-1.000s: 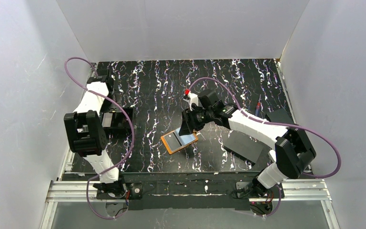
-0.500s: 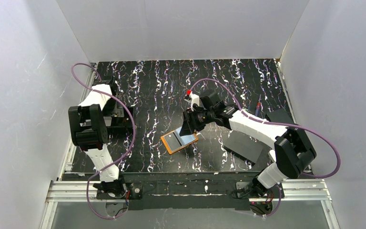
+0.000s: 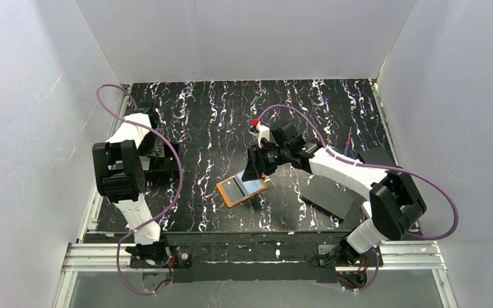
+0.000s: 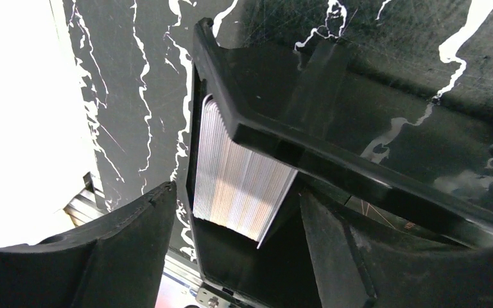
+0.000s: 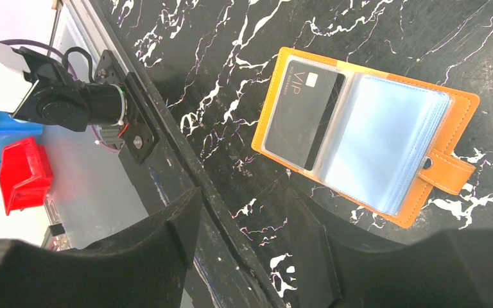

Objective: Put the credit cards into the card holder
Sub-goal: Pick up the credit card from the storage box.

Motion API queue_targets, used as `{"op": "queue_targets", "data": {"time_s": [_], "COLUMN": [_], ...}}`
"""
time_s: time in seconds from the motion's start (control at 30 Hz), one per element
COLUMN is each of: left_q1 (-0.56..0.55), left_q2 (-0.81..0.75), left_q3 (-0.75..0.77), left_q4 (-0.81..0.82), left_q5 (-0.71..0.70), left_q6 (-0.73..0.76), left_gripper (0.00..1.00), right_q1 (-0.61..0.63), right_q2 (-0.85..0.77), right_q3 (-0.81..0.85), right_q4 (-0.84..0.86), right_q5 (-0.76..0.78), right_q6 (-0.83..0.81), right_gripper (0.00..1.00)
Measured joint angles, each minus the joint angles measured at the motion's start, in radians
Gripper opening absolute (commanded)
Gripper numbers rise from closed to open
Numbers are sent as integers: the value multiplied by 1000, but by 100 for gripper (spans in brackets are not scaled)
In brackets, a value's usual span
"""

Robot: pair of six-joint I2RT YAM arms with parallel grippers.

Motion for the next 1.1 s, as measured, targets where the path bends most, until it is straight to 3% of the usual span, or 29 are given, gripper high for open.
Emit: {"op": "queue_targets", "data": {"time_s": [0.33,1.1], "left_q1": [-2,-16], "left_q2": [-8,-19], "left_q3": [-8,-11], "left_q4": [3,-5], "left_q5": [-5,-21], "left_q6": [1,-2], "left_gripper": [45,31], "right_q1": [-5,-6], "right_q2": [0,0], "right_q3": [0,-18], "right_q4": [2,14], "right_q5": [-8,-29], "right_q6": [10,21], "right_gripper": [59,60]}}
